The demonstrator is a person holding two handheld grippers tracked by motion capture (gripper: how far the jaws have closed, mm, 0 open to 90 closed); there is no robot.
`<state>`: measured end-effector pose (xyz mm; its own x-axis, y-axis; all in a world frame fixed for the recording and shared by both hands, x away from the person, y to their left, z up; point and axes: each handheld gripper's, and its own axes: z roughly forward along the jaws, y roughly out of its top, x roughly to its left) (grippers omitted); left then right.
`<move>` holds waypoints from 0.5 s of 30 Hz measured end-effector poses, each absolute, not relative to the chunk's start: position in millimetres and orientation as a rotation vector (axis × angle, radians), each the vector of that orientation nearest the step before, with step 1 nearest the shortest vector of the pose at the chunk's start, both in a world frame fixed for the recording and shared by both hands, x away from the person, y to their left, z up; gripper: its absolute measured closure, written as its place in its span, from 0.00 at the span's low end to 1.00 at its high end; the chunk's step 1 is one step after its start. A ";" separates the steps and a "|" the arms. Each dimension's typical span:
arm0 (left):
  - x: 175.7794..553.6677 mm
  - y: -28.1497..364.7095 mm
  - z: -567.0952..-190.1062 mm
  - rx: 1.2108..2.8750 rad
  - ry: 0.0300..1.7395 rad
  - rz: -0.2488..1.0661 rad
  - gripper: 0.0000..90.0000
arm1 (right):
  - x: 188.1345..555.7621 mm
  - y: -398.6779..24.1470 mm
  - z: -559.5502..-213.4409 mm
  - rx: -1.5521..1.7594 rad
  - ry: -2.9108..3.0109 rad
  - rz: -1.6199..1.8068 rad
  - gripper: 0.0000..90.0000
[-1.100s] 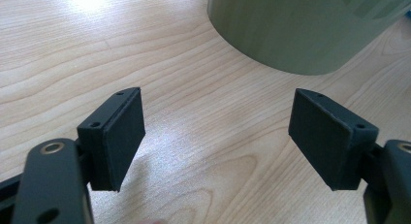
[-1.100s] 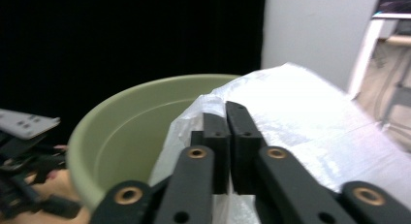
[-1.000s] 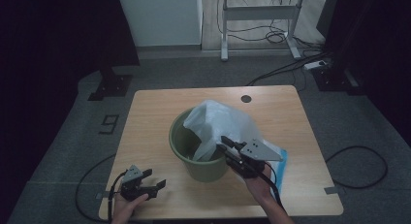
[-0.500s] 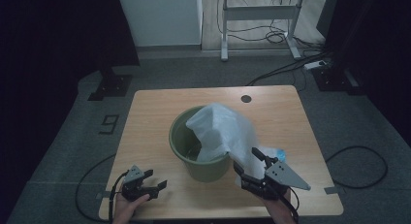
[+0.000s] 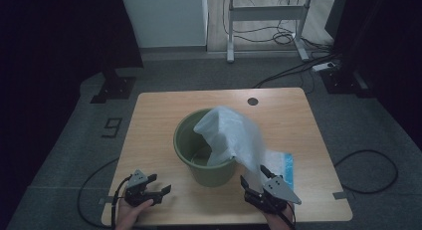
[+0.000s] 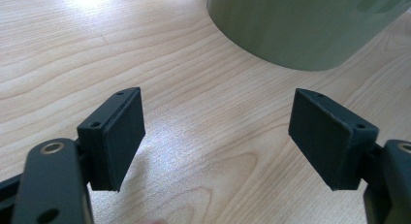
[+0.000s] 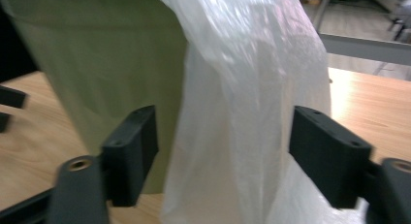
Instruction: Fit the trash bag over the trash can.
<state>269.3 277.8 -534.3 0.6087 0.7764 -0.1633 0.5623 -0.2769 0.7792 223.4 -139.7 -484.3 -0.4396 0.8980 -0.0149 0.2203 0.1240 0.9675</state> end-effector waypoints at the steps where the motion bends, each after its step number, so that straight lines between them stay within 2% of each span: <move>1: 269.3 277.8 -534.2 1.972 1.059 0.314 0.23 | 225.4 -139.6 -486.4 1.082 1.765 1.324 0.44; 3: 269.1 278.1 -534.0 1.970 1.060 0.316 0.23 | 229.8 -142.2 -490.4 1.054 1.771 1.291 0.65; 6: 268.9 279.2 -533.5 1.963 1.063 0.317 0.23 | 232.2 -146.2 -490.4 1.041 1.754 1.250 0.85; 7: 268.9 279.2 -533.5 1.963 1.063 0.317 0.23 | 232.2 -146.2 -490.4 1.041 1.754 1.250 0.85; 10: 268.5 279.2 -533.0 1.958 1.064 0.318 0.23 | 236.0 -159.5 -478.0 1.031 1.689 1.234 0.99; 15: 268.7 279.9 -531.0 1.922 1.074 0.284 0.22 | 240.4 -173.4 -458.0 1.001 1.636 1.250 0.99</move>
<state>268.7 279.9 -531.0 0.5984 0.7737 -0.2079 0.5700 -0.2288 0.7891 240.4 -173.4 -458.0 -0.3416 0.9291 -0.1415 0.1074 0.1882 0.9762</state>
